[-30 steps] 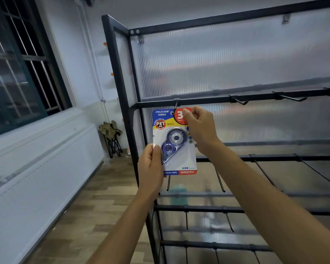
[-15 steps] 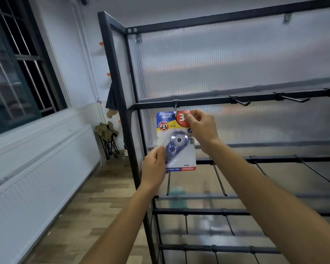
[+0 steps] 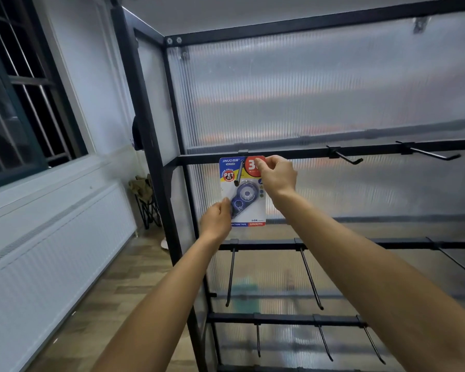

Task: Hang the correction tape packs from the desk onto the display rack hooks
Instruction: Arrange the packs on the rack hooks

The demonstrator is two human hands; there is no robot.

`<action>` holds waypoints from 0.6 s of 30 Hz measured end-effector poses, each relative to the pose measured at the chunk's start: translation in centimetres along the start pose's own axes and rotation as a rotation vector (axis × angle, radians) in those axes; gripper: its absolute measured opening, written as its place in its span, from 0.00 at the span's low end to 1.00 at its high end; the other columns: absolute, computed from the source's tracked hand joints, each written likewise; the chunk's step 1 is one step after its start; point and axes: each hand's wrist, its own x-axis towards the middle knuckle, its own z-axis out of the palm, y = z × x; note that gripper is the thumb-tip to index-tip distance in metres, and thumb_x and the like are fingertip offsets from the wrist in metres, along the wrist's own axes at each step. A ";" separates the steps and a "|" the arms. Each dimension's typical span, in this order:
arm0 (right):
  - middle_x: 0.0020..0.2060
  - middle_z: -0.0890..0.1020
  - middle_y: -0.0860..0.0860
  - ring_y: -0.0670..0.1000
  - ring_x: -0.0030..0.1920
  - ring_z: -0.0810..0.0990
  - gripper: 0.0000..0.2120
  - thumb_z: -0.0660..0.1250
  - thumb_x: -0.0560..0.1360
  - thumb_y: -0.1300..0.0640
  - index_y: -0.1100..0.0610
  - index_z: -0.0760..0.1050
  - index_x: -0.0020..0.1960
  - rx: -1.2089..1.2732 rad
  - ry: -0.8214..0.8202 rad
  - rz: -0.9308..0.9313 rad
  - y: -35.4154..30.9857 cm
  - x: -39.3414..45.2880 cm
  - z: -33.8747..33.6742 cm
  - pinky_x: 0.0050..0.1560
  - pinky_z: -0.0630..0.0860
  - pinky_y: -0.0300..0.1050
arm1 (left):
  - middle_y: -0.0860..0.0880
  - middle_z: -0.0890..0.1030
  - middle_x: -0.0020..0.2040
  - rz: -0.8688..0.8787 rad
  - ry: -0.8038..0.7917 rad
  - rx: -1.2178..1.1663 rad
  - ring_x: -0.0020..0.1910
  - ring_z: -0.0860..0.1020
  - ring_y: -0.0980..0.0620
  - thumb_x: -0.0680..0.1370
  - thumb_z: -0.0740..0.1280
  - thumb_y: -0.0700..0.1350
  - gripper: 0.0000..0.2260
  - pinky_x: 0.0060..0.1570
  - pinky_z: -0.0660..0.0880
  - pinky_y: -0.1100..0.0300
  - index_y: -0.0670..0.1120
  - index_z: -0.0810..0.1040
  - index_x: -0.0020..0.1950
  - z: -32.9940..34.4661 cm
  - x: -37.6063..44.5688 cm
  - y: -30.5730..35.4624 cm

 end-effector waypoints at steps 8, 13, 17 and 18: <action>0.44 0.78 0.48 0.46 0.44 0.77 0.13 0.65 0.77 0.48 0.57 0.76 0.53 -0.060 0.059 0.000 0.7 1.3 0.8 0.43 0.74 0.37 | 0.46 0.80 0.45 0.000 0.008 0.041 0.46 0.80 0.47 0.83 0.52 0.56 0.18 0.53 0.78 0.44 0.47 0.75 0.47 0.3 1.4 0.0; 0.44 0.76 0.50 0.46 0.41 0.75 0.12 0.62 0.78 0.47 0.56 0.71 0.50 -0.049 0.153 0.034 2.1 -0.4 0.7 0.35 0.67 0.32 | 0.45 0.78 0.46 -0.001 0.046 0.142 0.41 0.76 0.50 0.83 0.53 0.54 0.15 0.37 0.72 0.55 0.48 0.73 0.45 0.3 0.9 -1.5; 0.38 0.75 0.49 0.47 0.38 0.75 0.08 0.60 0.80 0.53 0.55 0.71 0.44 -0.154 0.031 -0.001 5.2 -5.4 1.6 0.35 0.68 0.37 | 0.46 0.76 0.49 -0.074 0.099 0.289 0.41 0.74 0.54 0.82 0.54 0.53 0.15 0.34 0.66 0.60 0.44 0.70 0.61 -0.1 -1.7 -3.3; 0.36 0.76 0.49 0.46 0.36 0.74 0.09 0.60 0.80 0.54 0.55 0.72 0.43 -0.195 -0.032 -0.031 5.8 -6.9 2.0 0.36 0.68 0.39 | 0.46 0.77 0.48 -0.045 0.082 0.346 0.42 0.75 0.52 0.82 0.54 0.51 0.15 0.36 0.68 0.58 0.43 0.71 0.60 -0.4 -2.5 -3.8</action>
